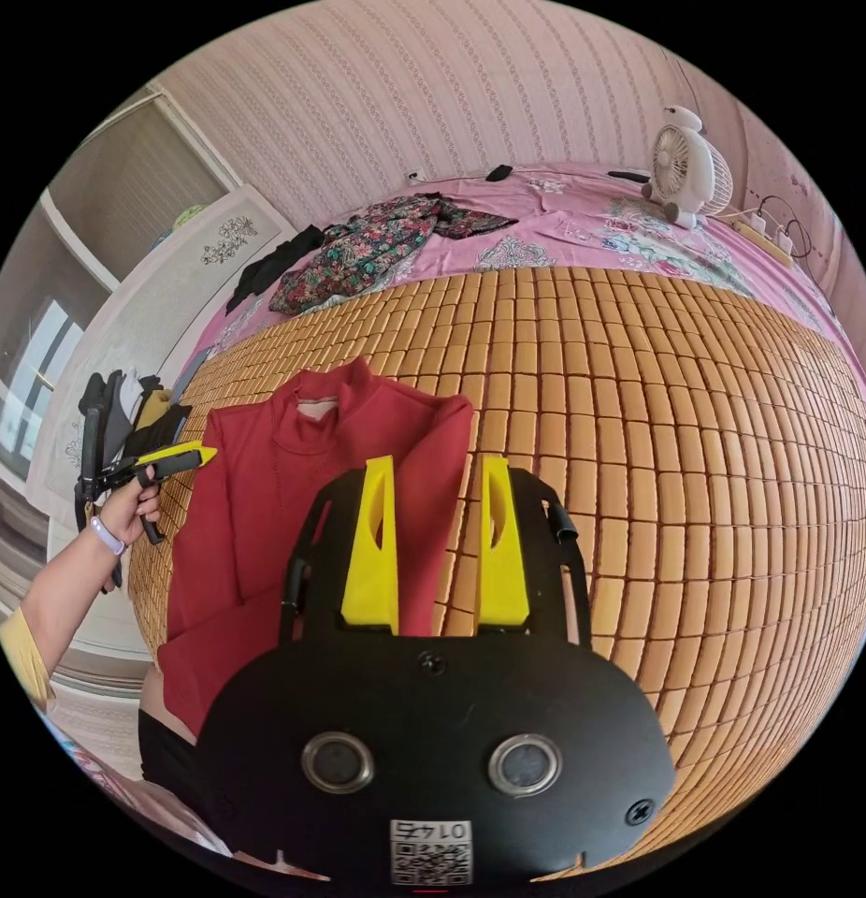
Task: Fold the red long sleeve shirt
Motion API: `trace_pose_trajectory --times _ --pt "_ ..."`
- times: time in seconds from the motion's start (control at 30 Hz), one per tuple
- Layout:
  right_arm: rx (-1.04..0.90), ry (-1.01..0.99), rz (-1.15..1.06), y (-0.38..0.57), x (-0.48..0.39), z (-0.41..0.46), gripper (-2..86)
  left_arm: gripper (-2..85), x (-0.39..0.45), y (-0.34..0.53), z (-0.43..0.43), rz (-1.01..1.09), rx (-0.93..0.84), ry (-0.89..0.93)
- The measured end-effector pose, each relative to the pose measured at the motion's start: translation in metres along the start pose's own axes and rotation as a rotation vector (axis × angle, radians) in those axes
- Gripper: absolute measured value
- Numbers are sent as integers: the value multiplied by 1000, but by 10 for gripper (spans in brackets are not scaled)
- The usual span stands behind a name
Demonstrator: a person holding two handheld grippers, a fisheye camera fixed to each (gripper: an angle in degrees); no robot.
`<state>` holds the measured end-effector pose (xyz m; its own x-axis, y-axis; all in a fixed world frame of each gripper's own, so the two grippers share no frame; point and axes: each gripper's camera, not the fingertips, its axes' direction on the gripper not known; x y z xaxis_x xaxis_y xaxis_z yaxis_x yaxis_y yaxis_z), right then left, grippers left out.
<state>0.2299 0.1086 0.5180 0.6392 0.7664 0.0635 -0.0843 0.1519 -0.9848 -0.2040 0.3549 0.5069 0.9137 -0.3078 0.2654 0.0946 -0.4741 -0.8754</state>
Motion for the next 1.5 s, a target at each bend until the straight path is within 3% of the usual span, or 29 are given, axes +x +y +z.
trace_pose_trajectory --times 0.13,0.33,0.5,0.6,0.8,0.9,1.0,1.1,1.3,1.5 --pt "-37 10 -69 -14 -3 0 37 56 5 -14 5 50 -58 -27" --pt "196 -114 -141 -18 -18 -82 32 26 -1 -14 -67 56 165 76" --pt "307 -237 -340 50 -48 -181 43 25 2 44 -153 173 311 177" --pt "240 -282 -419 129 -58 -208 51 26 -4 119 -189 238 324 297" --pt "-142 -193 -183 280 -69 -159 83 30 -29 311 -171 82 179 251" --pt "-153 -163 -111 305 -92 -147 102 31 -31 358 -157 -50 128 312" --pt "-98 -52 -69 299 -118 -140 105 33 -12 368 -144 -91 79 244" --pt "-30 -56 48 282 -132 -132 83 34 3 360 -137 -121 160 316" --pt "20 -9 -84 251 -223 -110 43 14 85 342 -111 97 103 305" --pt "-185 -26 -295 211 -302 -60 16 -5 183 364 -84 384 33 141"
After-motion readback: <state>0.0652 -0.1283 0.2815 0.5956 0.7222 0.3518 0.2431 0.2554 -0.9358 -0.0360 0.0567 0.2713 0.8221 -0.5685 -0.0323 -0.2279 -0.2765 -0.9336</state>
